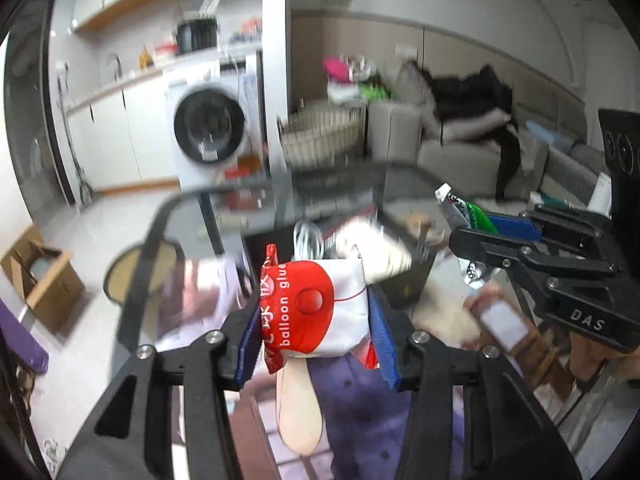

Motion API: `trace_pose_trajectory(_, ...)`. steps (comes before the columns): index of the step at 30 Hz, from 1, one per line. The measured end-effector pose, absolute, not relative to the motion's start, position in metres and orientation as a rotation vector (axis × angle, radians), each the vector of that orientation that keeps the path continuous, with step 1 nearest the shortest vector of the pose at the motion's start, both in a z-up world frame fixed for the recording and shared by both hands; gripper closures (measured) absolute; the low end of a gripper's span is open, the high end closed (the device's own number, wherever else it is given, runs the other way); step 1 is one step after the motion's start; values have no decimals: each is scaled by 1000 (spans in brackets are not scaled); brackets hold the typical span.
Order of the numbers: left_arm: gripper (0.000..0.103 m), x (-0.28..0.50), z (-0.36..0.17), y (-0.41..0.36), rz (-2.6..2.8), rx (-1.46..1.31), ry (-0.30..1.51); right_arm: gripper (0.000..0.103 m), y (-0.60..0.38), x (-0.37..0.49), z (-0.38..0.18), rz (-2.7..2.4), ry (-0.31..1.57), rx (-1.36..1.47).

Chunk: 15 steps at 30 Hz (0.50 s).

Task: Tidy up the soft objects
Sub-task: 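Lift the red packet with the left gripper while the right lifts the green packet above the box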

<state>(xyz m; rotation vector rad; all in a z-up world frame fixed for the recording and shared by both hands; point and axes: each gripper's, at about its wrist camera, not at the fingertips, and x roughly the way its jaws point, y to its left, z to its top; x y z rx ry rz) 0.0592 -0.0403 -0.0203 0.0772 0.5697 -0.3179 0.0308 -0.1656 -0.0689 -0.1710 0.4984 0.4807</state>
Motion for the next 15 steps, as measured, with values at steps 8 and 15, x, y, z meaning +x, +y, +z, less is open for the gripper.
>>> trace_pose_trajectory(8,56,30,9,-28,-251,78,283,81,-182,-5,-30,453,233,-106)
trace_pose_trajectory(15,55,30,16,-9,-226,56,213,81,-192,-23,-13,407,132,-77)
